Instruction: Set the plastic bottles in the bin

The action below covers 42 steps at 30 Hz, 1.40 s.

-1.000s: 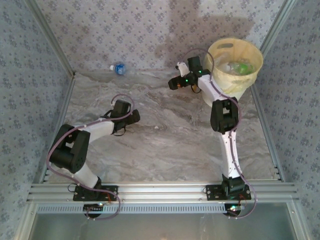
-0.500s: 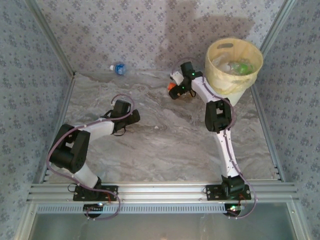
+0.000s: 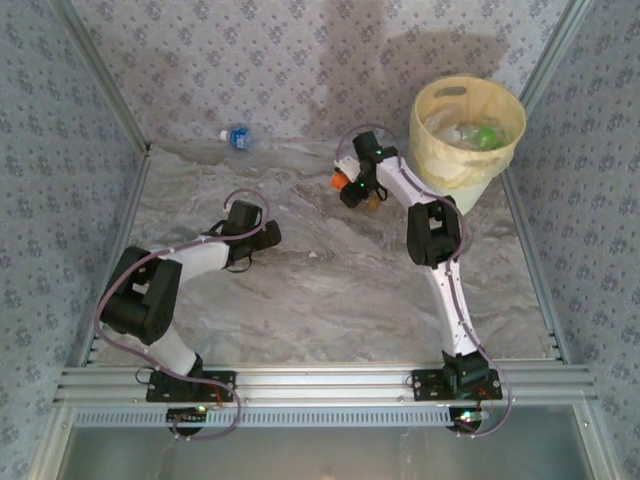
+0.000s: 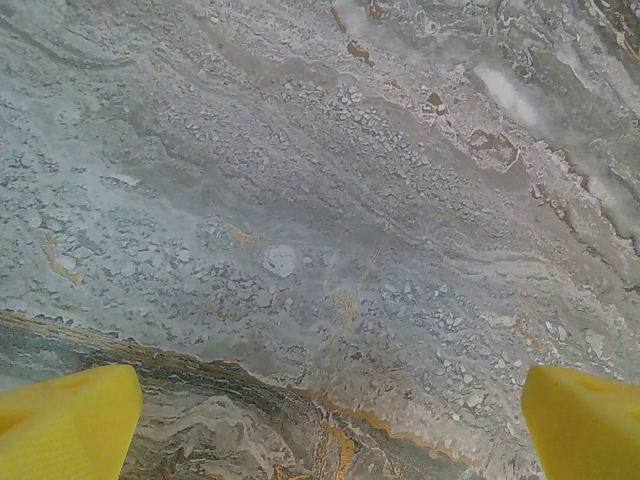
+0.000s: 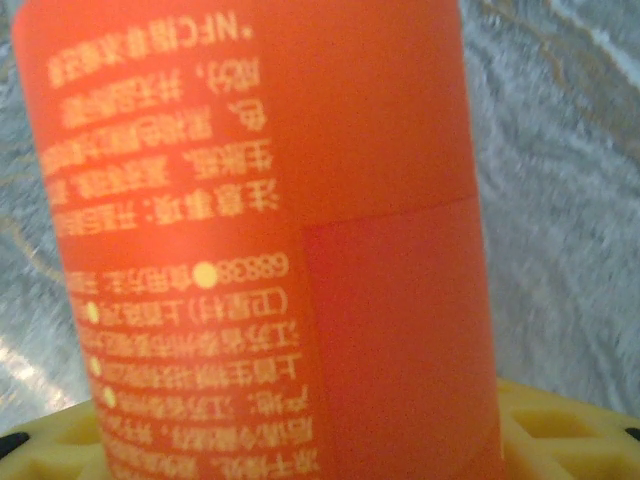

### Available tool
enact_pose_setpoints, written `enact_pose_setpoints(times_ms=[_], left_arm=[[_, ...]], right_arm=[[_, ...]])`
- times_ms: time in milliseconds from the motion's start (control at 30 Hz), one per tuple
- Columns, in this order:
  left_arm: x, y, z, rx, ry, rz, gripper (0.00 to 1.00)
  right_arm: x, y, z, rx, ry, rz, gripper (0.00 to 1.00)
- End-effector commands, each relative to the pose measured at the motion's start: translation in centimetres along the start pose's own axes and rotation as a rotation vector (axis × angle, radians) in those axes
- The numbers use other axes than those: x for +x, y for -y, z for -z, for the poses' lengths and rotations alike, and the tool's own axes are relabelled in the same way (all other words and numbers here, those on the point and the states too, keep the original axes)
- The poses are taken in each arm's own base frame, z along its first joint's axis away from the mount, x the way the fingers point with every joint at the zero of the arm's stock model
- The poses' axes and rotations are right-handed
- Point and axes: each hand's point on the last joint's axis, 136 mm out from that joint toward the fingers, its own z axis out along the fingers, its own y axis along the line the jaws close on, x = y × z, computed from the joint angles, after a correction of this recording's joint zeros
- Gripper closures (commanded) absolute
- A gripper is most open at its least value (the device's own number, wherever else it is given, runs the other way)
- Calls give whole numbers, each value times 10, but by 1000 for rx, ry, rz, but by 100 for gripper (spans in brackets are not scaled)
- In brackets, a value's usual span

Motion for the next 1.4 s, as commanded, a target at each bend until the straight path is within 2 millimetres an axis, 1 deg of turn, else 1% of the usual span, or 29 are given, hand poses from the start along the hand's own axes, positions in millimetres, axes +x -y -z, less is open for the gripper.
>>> enact_pose_setpoints(times_ms=[0,100,133,167,267,333,400,433,533,600,700,767,867,933,1000,1100,1167,1233,1300,1367], left_arm=[[-16,10,13,58,53,14,2],[-20,17,19,102,77,16,2],[-23,22,22,126,87,17,2],[-24,24,25,144,94,17,2],[-33,35,36,206,130,20,2],[-41,41,47,238,163,24,2],[-45,42,55,254,189,25,2],[-48,43,59,258,203,25,2],[-56,42,71,253,236,17,2],[-60,41,77,248,253,13,2],[-64,39,85,242,274,15,2],[-65,37,88,239,281,18,2],[-66,36,90,235,287,24,2],[-66,35,91,231,289,30,2],[-66,34,90,230,288,34,2],[-65,34,89,230,285,38,2],[-65,34,90,229,287,40,2],[-64,33,90,227,285,39,2],[-64,32,91,221,285,36,2],[-63,30,91,213,285,35,2]], right_arm=[[-25,-8,60,33,120,-1,51],[-27,-18,97,52,190,-15,52],[-29,-22,114,57,220,-32,52],[-29,-26,126,51,240,-42,53],[-34,-35,179,51,338,-84,53],[-45,-36,223,63,448,-103,52],[-49,-36,259,64,532,-121,52],[-51,-34,278,66,578,-139,52],[-50,-24,325,72,682,-208,52],[-46,-16,349,90,735,-248,52],[-34,8,382,157,808,-329,52],[-23,31,400,209,846,-406,52],[-1,70,416,294,865,-546,52],[11,93,419,354,857,-630,52],[21,113,416,405,833,-692,52],[31,138,399,458,764,-773,51],[31,154,386,471,740,-814,49],[23,165,377,451,741,-831,48],[16,179,373,463,744,-860,45],[10,191,362,464,719,-874,42]])
